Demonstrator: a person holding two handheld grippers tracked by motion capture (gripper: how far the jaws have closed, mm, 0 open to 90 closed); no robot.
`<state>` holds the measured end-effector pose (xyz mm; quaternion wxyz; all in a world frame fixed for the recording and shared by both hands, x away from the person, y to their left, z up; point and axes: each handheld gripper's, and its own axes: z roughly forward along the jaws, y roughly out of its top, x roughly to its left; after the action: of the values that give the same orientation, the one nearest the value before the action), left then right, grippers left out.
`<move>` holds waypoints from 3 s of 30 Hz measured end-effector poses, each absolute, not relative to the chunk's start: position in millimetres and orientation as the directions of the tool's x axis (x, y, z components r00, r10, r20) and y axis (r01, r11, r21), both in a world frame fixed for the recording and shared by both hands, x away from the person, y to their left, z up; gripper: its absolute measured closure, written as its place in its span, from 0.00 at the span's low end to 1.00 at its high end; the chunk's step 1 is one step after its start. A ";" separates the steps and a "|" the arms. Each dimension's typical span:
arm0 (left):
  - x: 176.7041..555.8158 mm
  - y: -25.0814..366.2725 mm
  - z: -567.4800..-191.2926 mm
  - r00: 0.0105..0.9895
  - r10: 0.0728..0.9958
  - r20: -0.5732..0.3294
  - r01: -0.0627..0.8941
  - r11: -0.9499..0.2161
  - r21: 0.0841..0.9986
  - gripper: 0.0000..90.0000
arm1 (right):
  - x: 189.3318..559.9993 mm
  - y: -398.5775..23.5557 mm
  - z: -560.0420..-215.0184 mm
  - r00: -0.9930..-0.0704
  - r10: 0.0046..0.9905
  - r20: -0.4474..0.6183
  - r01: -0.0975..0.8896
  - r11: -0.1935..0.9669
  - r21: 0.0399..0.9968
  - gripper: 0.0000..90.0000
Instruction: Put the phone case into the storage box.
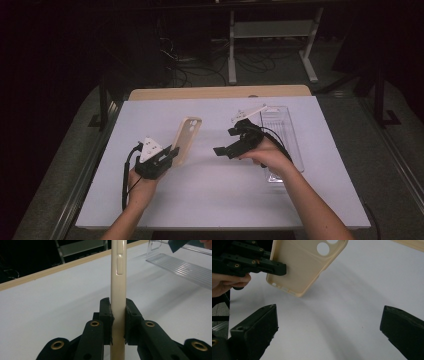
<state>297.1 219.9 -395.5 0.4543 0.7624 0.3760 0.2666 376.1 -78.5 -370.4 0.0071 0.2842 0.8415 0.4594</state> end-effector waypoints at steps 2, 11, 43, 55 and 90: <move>297.1 219.9 -395.6 0.575 0.815 0.067 0.331 -0.306 0.893 0.88 | 378.3 -76.3 -370.5 -0.839 0.483 0.251 0.471 0.414 0.779 0.01; 297.4 219.2 -395.2 0.577 0.814 0.071 0.329 -0.311 0.892 0.88 | 386.1 -66.5 -375.2 -0.835 0.485 0.261 0.479 0.408 0.777 0.01; 301.8 204.2 -395.5 0.539 0.837 0.088 0.319 -0.301 0.899 0.88 | 396.9 -49.0 -399.4 -0.772 0.452 0.447 0.585 0.228 0.778 0.00; 301.5 200.1 -395.9 0.531 0.842 0.094 0.317 -0.300 0.900 0.88 | 397.3 -44.8 -401.9 -0.744 0.426 0.514 0.618 0.148 0.772 0.00; 293.5 179.0 -397.8 0.550 0.831 0.084 0.299 -0.290 0.909 0.88 | 393.0 -28.3 -410.1 -0.689 0.410 0.598 0.659 0.011 0.752 0.00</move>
<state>293.5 179.0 -397.8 0.4619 0.7496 0.3766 0.2880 393.0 -28.3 -410.1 -0.1050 0.3802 0.7031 0.5917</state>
